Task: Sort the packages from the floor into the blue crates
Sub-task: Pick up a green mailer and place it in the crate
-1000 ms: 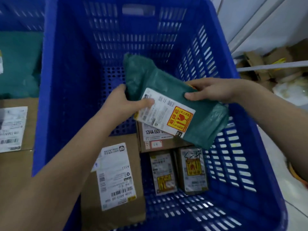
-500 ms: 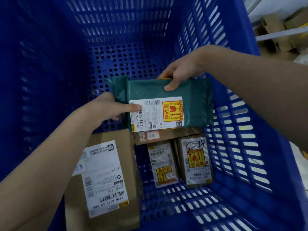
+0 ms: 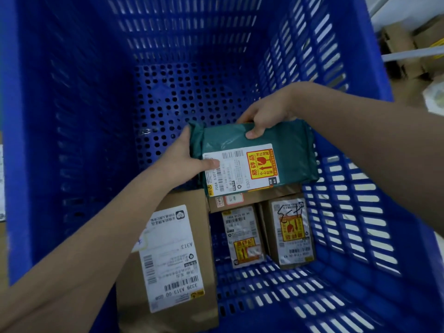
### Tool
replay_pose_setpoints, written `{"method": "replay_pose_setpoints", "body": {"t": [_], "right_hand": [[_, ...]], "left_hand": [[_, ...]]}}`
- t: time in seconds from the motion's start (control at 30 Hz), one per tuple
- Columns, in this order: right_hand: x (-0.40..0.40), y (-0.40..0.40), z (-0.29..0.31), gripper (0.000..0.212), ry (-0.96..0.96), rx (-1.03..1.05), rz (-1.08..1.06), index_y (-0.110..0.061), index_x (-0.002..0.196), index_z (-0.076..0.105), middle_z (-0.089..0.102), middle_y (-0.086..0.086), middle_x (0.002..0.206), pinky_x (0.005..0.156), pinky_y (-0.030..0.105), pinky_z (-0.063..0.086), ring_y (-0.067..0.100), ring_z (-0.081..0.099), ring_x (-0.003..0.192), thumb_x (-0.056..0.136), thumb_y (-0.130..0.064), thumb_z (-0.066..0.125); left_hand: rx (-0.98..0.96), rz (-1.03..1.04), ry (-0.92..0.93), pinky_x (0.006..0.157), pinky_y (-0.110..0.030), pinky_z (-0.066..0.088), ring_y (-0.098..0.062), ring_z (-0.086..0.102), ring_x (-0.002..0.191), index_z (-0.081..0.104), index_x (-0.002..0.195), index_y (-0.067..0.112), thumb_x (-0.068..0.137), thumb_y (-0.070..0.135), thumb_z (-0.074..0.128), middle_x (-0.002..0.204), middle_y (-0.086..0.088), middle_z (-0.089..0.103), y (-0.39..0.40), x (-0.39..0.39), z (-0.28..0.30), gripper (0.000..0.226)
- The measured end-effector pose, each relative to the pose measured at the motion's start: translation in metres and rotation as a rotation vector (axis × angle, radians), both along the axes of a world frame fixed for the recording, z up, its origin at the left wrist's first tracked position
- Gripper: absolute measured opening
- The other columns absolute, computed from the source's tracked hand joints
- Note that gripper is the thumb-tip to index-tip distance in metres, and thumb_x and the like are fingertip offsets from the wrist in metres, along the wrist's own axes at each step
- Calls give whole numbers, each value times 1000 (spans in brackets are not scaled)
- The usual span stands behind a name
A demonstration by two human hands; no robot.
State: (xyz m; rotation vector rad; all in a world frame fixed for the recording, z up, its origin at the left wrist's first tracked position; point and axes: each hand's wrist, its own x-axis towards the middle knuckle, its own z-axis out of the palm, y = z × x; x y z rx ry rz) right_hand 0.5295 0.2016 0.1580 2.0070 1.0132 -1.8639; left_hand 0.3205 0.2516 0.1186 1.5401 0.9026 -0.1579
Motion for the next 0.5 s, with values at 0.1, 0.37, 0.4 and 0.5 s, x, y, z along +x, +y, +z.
{"method": "replay_pose_setpoints", "body": {"t": [0.1,0.37,0.4,0.5], "right_hand": [[-10,-3,0,34,-97,92,104,-20,126,53,59,2,118,95,46,47,25,56,108,94,-10,49],[-23,-38,-7,40,-96,336,0,-23,133,46,52,0,129,93,29,37,16,49,111,96,-10,40],[-23,-39,-8,39,-94,343,-5,-23,132,47,53,0,126,91,30,38,16,50,108,96,-9,40],[-25,-41,-13,39,-84,349,-42,-22,129,48,54,2,121,84,30,37,17,50,104,94,-7,40]], "left_hand": [[-38,55,-13,54,3,39,21,50,71,35,123,33,70,16,81,91,30,50,-1,0,-6,73],[-66,128,-78,64,-4,48,7,56,88,39,107,28,69,13,81,99,19,55,-6,0,-17,58],[-65,152,-72,59,-1,46,8,55,86,39,106,28,71,15,80,98,19,55,-7,2,-16,55],[-67,219,-60,54,-2,46,8,55,82,42,103,31,75,23,77,95,20,55,-9,7,-11,46]]}}
